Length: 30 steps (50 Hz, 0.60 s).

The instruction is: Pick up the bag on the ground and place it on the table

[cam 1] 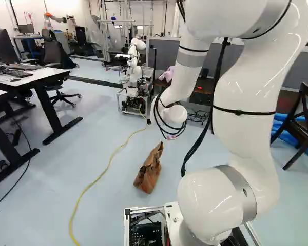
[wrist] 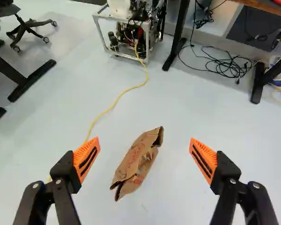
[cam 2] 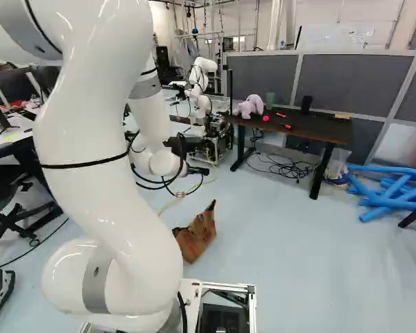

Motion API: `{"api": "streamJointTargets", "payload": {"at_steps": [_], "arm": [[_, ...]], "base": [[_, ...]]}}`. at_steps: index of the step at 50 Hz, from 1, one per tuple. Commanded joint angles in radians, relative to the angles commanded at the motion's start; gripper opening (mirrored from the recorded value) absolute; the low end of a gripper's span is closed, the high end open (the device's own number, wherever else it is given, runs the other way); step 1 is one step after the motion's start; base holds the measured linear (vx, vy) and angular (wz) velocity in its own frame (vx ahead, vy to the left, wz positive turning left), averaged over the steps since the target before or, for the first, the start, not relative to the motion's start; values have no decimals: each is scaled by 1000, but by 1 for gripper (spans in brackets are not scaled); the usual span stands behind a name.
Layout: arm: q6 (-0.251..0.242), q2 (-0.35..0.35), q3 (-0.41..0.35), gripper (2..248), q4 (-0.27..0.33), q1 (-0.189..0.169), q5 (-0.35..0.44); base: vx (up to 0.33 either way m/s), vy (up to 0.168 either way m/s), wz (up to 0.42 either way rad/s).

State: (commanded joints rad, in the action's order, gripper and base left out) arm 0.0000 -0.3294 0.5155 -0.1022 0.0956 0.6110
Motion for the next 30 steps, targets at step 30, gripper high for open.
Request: {"api": "streamJointTargets", "payload": {"at_steps": [30], "arm": [[0, -175, 134, 247, -66, 17, -100]], "base": [[0, 0, 0]]}}
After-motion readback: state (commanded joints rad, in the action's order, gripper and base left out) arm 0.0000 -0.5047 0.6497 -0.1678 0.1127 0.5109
